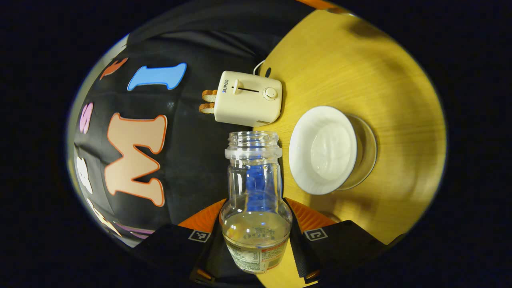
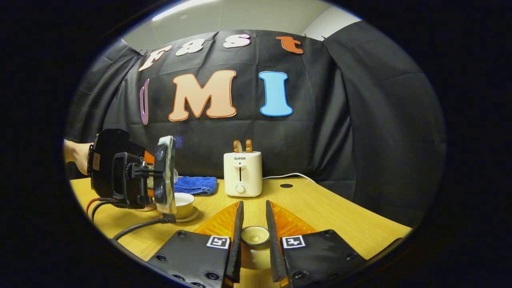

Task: Open the teacup lid with one hand, grasp the water bottle and pour water into the teacup with the other hand; after pouring, place the water bottle on the coaster and then close the teacup lid.

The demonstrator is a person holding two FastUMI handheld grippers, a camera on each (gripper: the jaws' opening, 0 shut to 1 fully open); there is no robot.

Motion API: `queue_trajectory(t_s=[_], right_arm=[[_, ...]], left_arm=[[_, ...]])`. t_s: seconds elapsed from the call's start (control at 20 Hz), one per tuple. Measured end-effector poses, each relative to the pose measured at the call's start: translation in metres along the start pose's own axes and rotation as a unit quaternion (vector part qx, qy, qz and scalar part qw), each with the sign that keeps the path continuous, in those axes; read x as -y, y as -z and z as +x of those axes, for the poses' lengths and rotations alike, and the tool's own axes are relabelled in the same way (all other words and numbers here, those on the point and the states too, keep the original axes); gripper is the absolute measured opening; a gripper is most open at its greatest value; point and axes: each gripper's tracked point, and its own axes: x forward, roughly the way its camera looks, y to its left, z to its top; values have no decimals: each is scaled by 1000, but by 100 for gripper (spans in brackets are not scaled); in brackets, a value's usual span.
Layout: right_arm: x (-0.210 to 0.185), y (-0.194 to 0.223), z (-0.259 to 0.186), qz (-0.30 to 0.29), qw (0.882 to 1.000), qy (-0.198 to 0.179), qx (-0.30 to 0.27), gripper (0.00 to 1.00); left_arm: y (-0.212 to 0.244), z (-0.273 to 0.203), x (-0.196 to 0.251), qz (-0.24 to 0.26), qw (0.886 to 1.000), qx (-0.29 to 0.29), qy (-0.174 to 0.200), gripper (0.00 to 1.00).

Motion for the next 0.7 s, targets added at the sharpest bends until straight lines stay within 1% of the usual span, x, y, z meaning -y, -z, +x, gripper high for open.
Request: queue_trajectory(t_s=[0.05,0.1,0.15,0.2,0.35,0.5,0.55,0.6,0.7], right_arm=[[0,0,0,0,1000,0,0,33],[0,0,0,0,1000,0,0,33],[0,-1,0,0,1000,0,0,34],[0,0,0,0,1000,0,0,34],[0,0,0,0,1000,0,0,34],[1,0,0,0,1000,1,0,34],[1,0,0,0,1000,2,0,34],[1,0,0,0,1000,2,0,33],[1,0,1,0,1000,3,0,34]], left_arm=[[-2,0,0,-33,999,8,-4,69],[-3,-1,4,-73,997,18,1,69],[-5,0,4,-110,994,30,0,69],[-4,1,1,-137,990,37,-10,69],[3,-11,-15,-197,977,67,-50,69],[10,-24,-28,-254,961,87,-70,69],[10,-26,-33,-278,953,99,-73,69],[11,-28,-37,-310,941,111,-72,69],[17,-26,-43,-383,913,124,-62,69]])
